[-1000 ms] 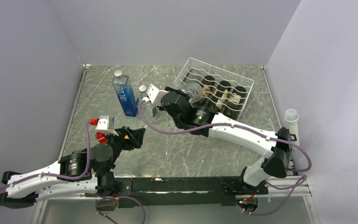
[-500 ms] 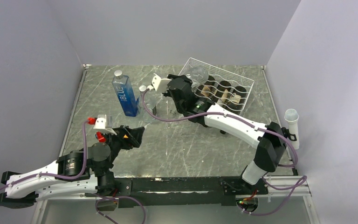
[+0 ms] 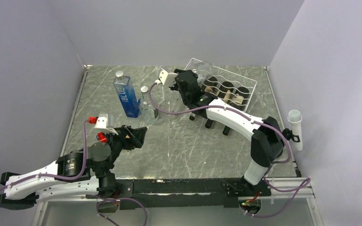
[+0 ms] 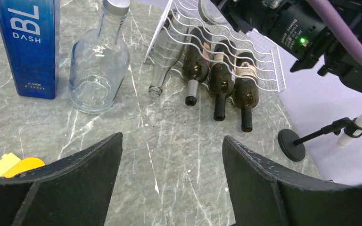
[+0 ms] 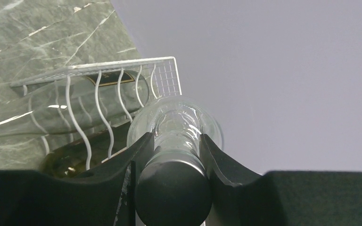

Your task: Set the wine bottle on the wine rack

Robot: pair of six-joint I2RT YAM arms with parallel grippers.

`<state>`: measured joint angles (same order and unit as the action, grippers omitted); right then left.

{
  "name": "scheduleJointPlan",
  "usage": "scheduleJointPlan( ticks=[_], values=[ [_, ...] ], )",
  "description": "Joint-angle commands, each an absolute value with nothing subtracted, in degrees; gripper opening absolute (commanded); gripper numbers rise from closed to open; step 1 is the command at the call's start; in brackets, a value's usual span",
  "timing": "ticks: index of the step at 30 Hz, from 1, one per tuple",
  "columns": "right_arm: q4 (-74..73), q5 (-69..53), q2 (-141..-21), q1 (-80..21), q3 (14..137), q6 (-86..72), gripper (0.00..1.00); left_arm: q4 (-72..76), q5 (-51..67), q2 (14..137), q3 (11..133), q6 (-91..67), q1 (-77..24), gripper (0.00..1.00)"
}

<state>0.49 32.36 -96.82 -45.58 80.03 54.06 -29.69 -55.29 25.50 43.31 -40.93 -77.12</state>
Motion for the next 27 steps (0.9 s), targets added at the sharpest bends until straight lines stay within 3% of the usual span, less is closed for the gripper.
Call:
scheduleJointPlan(
  ticks=[1,16,27],
  values=[
    [14.0,31.2,-97.1,-43.9,87.9,62.7,0.0,-28.7,-54.3,26.5,46.1,-39.8,-77.3,0.82],
    [29.1,25.8,-106.4,-42.2,87.3,73.9,0.0,-29.2,-54.6,24.7,45.4,-40.2,-77.3,0.82],
    [36.2,25.0,-109.3,-42.6,78.2,76.1,0.0,-29.5,-54.8,24.5,45.4,-40.3,-77.3,0.82]
  ],
)
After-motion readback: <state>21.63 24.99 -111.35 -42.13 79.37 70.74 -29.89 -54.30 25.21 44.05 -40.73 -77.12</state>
